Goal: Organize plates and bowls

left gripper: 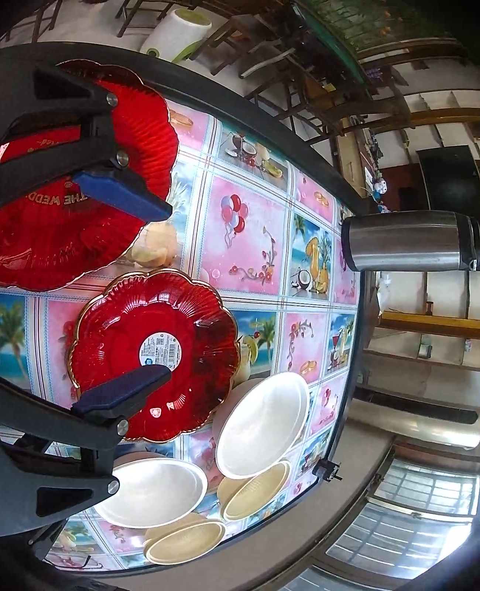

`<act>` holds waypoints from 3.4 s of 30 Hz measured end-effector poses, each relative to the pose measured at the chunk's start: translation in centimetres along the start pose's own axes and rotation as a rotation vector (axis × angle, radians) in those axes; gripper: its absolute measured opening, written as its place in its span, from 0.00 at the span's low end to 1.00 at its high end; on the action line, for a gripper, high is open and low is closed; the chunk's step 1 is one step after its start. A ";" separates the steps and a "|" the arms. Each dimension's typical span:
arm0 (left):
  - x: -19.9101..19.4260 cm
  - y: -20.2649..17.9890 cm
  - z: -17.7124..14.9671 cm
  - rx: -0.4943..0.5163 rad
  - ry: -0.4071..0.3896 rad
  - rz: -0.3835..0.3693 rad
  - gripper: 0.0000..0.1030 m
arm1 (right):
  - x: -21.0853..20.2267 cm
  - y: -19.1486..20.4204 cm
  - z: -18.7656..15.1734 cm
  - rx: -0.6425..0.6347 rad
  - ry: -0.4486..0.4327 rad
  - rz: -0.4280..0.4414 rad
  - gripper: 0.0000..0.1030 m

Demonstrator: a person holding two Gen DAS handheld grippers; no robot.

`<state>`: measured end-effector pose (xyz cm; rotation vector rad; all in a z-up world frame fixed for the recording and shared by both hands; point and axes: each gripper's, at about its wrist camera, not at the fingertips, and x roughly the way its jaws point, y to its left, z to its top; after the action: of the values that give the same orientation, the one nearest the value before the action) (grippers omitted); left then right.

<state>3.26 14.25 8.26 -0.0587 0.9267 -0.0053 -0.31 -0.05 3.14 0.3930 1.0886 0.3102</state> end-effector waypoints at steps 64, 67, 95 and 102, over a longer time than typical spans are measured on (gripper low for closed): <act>10.0 0.3 2.4 0.041 0.210 0.002 0.36 | 5.3 -0.7 3.8 -0.040 -0.041 -0.024 0.23; 9.2 0.6 2.5 0.028 0.196 -0.009 0.30 | 4.9 -0.7 3.7 -0.048 -0.049 -0.043 0.23; -3.0 8.9 -1.3 -0.075 0.051 0.035 0.27 | -0.9 9.9 0.2 -0.246 -0.100 0.055 0.23; -2.7 13.1 -4.8 -0.136 0.083 0.090 0.27 | 2.4 13.4 -1.6 -0.331 -0.016 0.067 0.23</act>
<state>-2.48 27.14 6.89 -0.1435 1.0117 0.1401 -1.40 13.17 6.75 0.1367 0.9883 0.5371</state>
